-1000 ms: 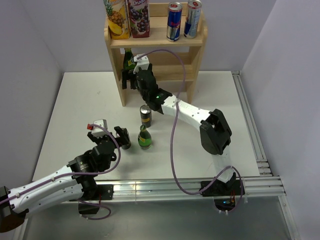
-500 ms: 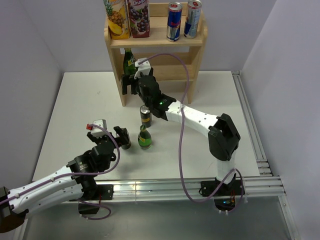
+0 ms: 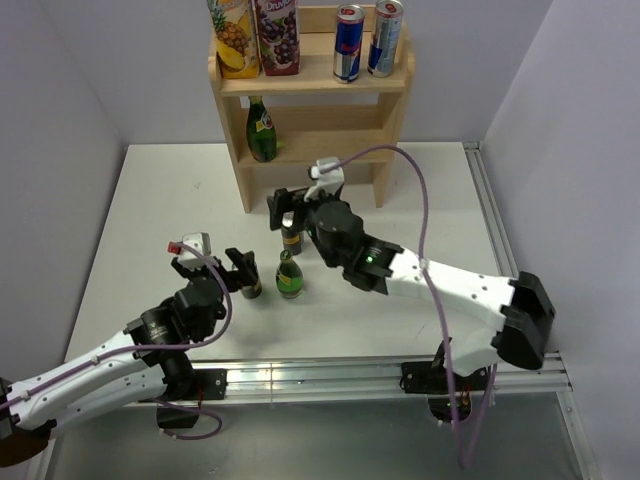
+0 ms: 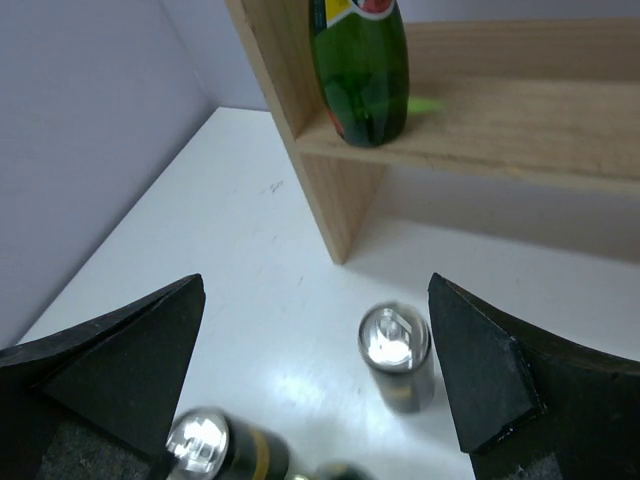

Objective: Place and organize the beverage onto the shelf

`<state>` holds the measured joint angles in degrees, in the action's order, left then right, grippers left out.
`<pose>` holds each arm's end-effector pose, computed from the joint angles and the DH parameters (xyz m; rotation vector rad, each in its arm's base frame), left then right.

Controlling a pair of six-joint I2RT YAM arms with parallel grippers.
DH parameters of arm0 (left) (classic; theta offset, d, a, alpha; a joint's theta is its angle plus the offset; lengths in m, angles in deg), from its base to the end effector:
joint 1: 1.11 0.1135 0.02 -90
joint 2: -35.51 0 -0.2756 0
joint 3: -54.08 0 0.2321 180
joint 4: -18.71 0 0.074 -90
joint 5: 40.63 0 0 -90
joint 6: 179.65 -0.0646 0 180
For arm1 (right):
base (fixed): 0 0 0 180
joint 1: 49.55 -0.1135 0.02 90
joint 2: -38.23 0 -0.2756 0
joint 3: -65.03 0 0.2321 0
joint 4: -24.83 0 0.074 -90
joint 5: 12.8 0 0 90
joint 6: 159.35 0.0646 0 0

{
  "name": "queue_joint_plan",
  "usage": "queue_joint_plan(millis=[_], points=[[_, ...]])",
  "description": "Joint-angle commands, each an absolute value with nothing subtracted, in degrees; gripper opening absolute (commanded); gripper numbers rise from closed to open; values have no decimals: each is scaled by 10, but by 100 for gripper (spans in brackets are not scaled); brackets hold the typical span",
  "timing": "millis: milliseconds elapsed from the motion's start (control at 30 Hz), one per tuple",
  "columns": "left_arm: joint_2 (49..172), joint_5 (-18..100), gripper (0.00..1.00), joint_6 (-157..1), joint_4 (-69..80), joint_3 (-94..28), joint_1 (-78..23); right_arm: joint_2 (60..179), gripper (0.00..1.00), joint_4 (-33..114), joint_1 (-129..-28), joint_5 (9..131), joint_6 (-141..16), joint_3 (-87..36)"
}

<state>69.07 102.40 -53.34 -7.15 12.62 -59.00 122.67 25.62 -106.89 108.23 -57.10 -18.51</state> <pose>0.1115 -0.0806 0.2630 -0.2811 1.7458 -0.3208 0.2194 0.2806 0.3803 -0.2103 1.6060 0.5099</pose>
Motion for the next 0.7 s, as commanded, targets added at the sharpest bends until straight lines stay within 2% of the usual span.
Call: queue_joint_plan(millis=[0,67,233,367,667], points=[[696,955,99,-577,-65,45,-594,1149,100,249,-1101,1160,-531,-126],[722,884,99,-589,-69,23,-594,1102,100,260,-1112,1188,-507,-79],[786,797,99,-585,-65,-12,-604,1011,100,290,-1133,1218,-463,13],[802,789,99,-576,-38,-7,-648,959,100,329,-1142,1241,-428,56],[891,883,99,-541,-37,-15,-732,853,100,379,-1156,1268,-394,118]])
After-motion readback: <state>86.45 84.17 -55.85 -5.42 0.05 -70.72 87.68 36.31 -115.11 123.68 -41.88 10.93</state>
